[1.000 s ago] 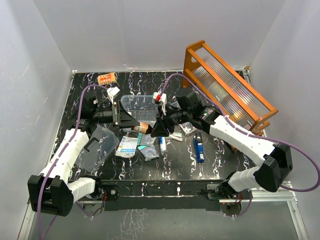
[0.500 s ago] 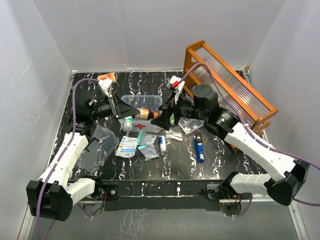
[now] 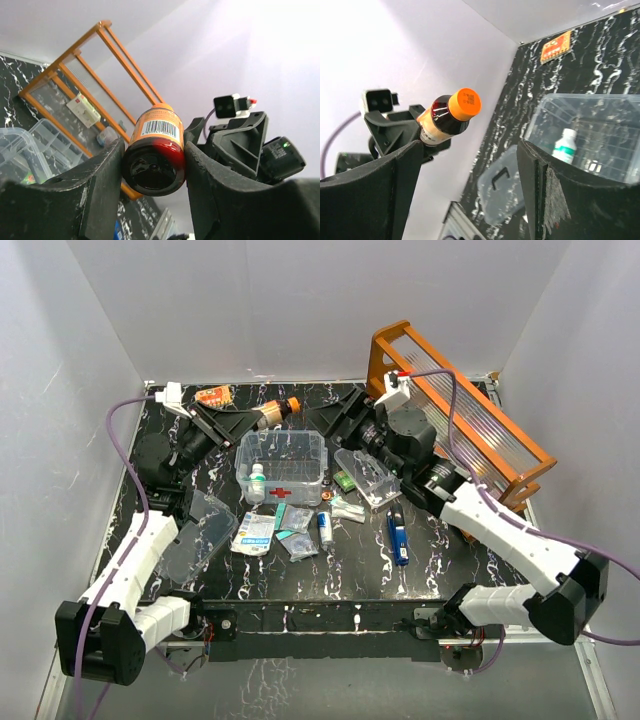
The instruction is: Organize the medicine kit
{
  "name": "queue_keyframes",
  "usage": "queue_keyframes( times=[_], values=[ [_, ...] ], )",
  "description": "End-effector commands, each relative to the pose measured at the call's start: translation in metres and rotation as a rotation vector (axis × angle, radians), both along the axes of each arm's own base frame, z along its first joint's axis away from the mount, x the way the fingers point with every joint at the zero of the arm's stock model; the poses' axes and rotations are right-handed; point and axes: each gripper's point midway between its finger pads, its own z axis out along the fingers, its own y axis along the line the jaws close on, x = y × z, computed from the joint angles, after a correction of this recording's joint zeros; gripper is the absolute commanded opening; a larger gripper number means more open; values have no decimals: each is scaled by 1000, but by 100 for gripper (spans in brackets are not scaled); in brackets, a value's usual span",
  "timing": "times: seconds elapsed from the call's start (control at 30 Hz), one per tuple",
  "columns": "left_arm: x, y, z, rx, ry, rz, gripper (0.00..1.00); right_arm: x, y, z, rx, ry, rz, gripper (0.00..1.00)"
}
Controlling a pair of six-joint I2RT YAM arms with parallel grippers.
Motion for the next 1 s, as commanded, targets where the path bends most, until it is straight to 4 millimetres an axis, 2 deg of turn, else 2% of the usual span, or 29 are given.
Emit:
queue_keyframes(
  times=[0.0, 0.13, 0.33, 0.6, 0.73, 0.97],
  values=[
    [-8, 22, 54, -193, -141, 115, 10, 8, 17, 55, 281, 5, 22, 76],
    [-12, 29, 59, -289, -140, 126, 10, 7, 38, 59, 379, 41, 108, 79],
    [-18, 28, 63, -341, -154, 88, 10, 11, 62, 71, 422, 32, 163, 78],
    [-21, 28, 61, -335, -152, 82, 10, 4, 71, 86, 475, -29, 202, 75],
    [-22, 26, 58, -333, -148, 71, 10, 8, 74, 81, 480, -4, 185, 72],
    [-23, 26, 57, -327, -149, 69, 10, 10, 94, 74, 464, 45, 216, 63]
  ],
)
